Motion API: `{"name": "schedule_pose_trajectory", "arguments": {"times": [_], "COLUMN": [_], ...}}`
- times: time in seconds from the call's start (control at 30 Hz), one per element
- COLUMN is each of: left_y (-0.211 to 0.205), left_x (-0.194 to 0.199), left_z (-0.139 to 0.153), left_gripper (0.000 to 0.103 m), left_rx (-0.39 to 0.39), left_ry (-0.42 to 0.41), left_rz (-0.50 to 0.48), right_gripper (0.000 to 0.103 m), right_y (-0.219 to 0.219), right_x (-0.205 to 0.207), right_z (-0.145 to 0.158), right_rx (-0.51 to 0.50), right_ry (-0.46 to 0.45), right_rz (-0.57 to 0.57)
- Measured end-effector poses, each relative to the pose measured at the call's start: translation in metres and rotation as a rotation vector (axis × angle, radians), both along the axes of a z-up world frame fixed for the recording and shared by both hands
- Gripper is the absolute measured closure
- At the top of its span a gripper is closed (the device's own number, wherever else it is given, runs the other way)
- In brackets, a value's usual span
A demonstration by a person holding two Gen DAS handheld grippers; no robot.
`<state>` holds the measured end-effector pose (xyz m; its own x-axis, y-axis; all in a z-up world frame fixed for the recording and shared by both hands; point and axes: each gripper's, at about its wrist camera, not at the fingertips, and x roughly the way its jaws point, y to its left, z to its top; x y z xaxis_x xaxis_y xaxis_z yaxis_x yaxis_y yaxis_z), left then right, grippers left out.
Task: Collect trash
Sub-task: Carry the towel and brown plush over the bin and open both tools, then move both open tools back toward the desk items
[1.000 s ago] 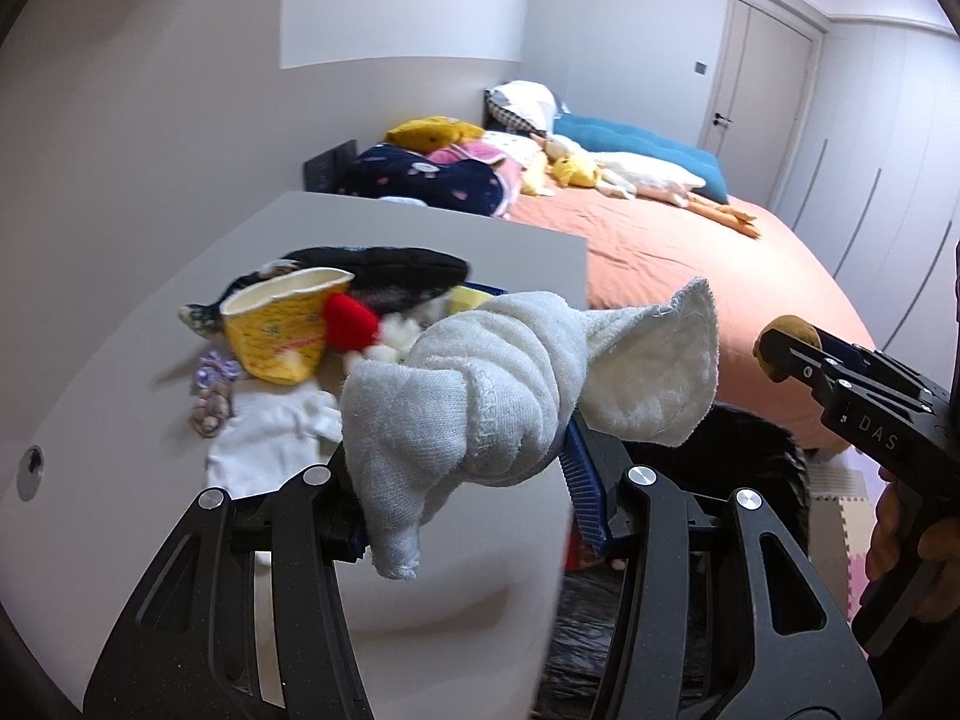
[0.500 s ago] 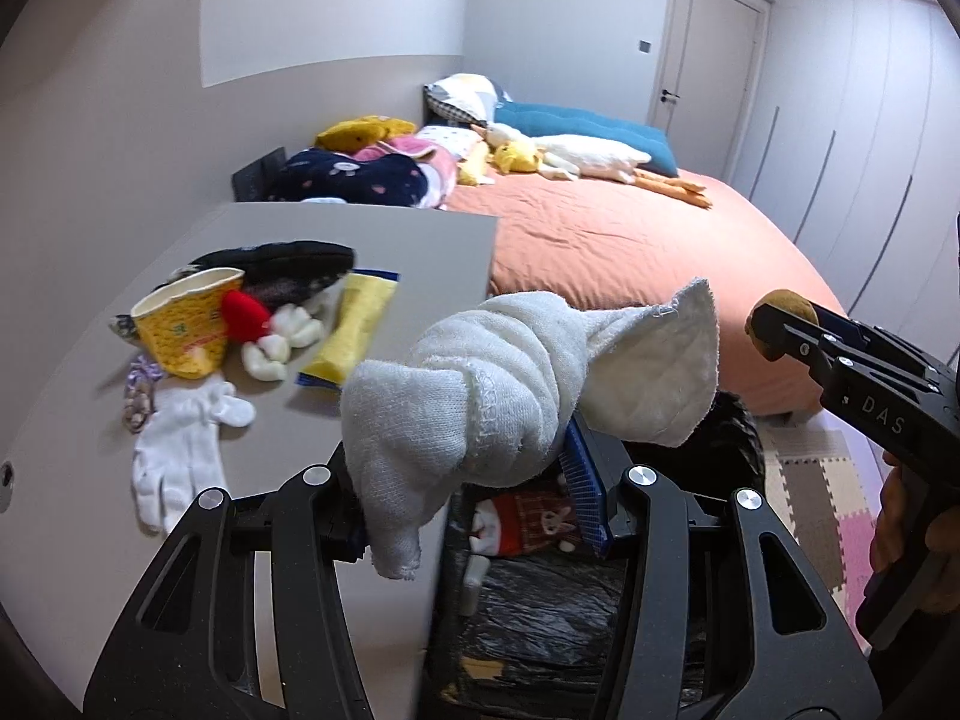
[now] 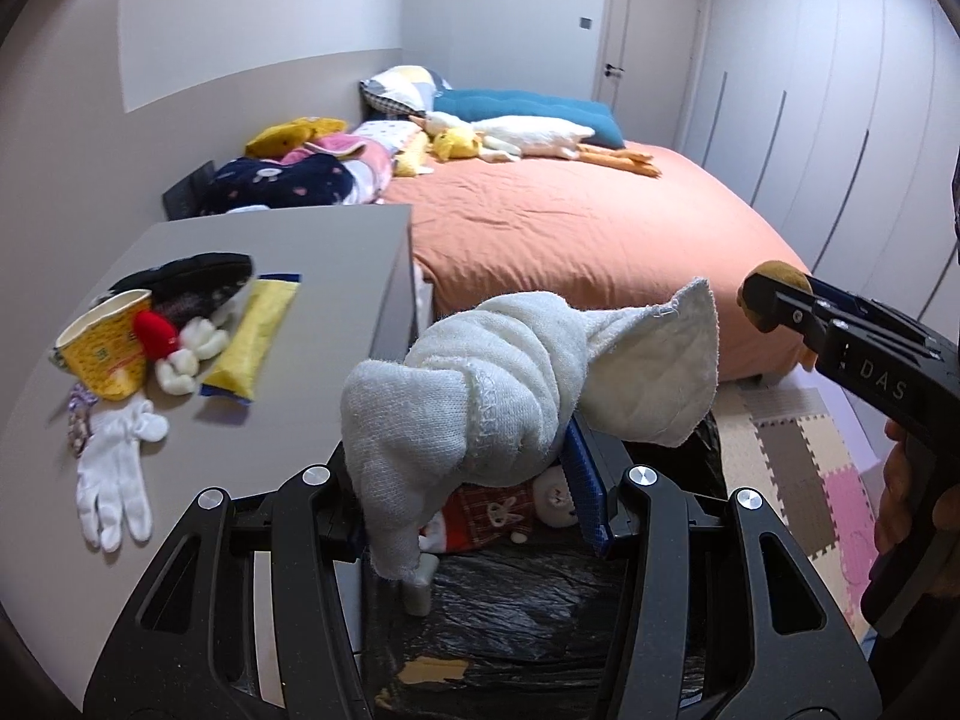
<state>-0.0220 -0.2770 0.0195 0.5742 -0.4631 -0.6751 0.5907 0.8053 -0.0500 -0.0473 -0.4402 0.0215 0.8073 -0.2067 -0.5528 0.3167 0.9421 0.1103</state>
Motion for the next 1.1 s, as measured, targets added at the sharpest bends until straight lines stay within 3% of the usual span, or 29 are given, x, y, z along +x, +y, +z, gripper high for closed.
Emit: {"name": "schedule_pose_trajectory", "arguments": {"times": [0.57, 0.63, 0.67, 0.7, 0.77, 1.1], "left_y": [-0.032, -0.03, -0.03, -0.029, -0.025, -0.013], "left_x": [0.0, 0.002, 0.004, 0.005, 0.004, 0.007], "left_z": [-0.032, -0.034, -0.036, -0.036, -0.034, -0.034], "left_gripper": [0.051, 0.041, 0.018, 0.006, 0.006, 0.006], "left_rx": [0.067, 0.073, 0.085, 0.092, 0.081, 0.078], "left_ry": [0.055, 0.066, 0.077, 0.077, 0.057, 0.058], "left_rz": [-0.084, -0.079, -0.077, -0.066, -0.047, -0.008], "right_gripper": [0.056, 0.053, 0.04, 0.034, 0.026, 0.025], "right_y": [-0.019, -0.02, -0.02, -0.021, -0.022, -0.02], "right_x": [-0.004, -0.002, -0.001, -0.002, -0.003, -0.002], "right_z": [-0.01, -0.012, -0.012, -0.013, -0.012, -0.013], "right_rx": [0.01, 0.021, 0.031, 0.04, 0.037, 0.053], "right_ry": [0.034, 0.036, 0.038, 0.032, 0.021, 0.016], "right_rz": [-0.07, -0.069, -0.067, -0.077, -0.102, -0.102]}}
